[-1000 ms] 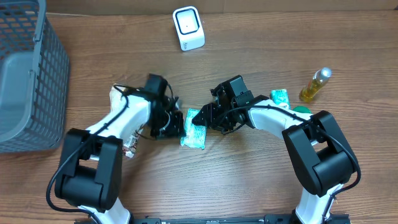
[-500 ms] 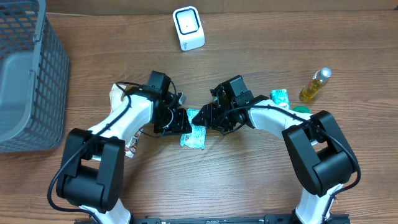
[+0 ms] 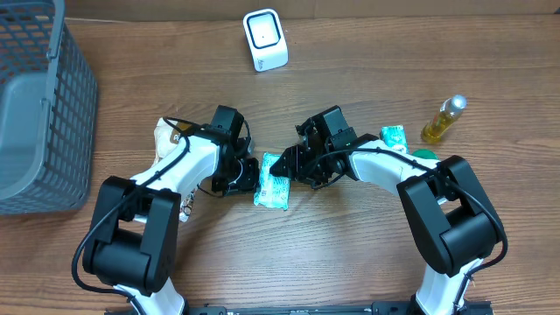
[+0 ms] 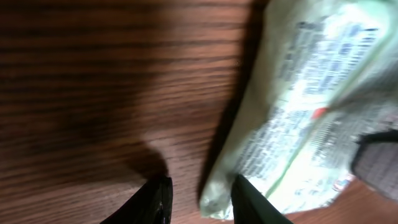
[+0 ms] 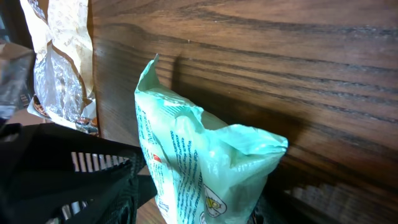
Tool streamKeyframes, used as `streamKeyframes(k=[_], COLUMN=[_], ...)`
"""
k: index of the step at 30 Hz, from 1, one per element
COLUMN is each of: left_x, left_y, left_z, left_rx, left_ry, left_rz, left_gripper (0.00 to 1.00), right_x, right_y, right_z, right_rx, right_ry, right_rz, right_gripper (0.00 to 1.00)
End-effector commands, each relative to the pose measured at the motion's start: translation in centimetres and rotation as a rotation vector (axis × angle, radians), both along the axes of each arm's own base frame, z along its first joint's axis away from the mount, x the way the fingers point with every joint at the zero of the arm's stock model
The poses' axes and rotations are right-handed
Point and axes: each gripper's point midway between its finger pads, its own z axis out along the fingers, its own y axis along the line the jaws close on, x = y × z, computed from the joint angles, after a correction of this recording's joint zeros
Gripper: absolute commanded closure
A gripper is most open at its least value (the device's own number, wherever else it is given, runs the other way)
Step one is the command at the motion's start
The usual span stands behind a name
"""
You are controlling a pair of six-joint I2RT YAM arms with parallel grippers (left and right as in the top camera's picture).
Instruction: Scan the item barcode
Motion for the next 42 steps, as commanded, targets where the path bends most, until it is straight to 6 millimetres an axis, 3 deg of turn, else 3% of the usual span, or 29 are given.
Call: streamKeyframes(k=[1, 5, 8, 11, 14, 18, 22, 26, 31, 42], left_x=[-0.7, -0.8, -0.6, 0.0, 0.5, 0.3, 0.4, 0.4, 0.1, -0.9], left_y=[0.6, 0.3, 0.4, 0.8, 0.7, -1.4, -2.0, -1.8, -1.8, -1.1], left_z=[-1.7, -2.1, -1.8, -0.6, 0.8, 2.4, 2.7, 2.2, 1.4, -2.7], left_rx=[0.029, 0.015, 0.015, 0.016, -0.005, -0.136, -0.179, -0.163, -0.143, -0.064], left_ry=[0.048, 0.062, 0.061, 0.066, 0.077, 0.08, 0.075, 0.076, 0.074, 0.05], left_rz=[0.018, 0.017, 0.015, 0.024, 0.031, -0.041, -0.058, -0.059, -0.055, 0.024], left_gripper=[0.64, 0.65, 0.82, 0.9, 0.9, 0.87, 0.81, 0.71, 0.71, 0.65], right_x=[-0.8, -0.9, -0.8, -0.8, -0.7, -0.7, -0.7, -0.7, -0.7, -0.7], right_y=[-0.7, -0.7, -0.7, -0.7, -0.8, -0.8, -0.8, -0.8, -0.8, -0.7], right_z=[-2.1, -2.1, -2.1, -2.2, -2.2, -2.2, -2.2, -2.2, -2.2, -2.0], right_rx=[-0.048, -0.049, -0.049, -0.053, -0.058, -0.058, -0.058, -0.058, -0.058, -0.041], right_ry=[0.041, 0.041, 0.04, 0.039, 0.036, 0.036, 0.036, 0.036, 0.036, 0.046], right_rz=[-0.004, -0.003, -0.004, -0.006, -0.008, -0.008, -0.008, -0.008, -0.008, -0.011], right_gripper=[0.46, 0.46, 0.46, 0.46, 0.46, 0.44, 0.44, 0.44, 0.44, 0.44])
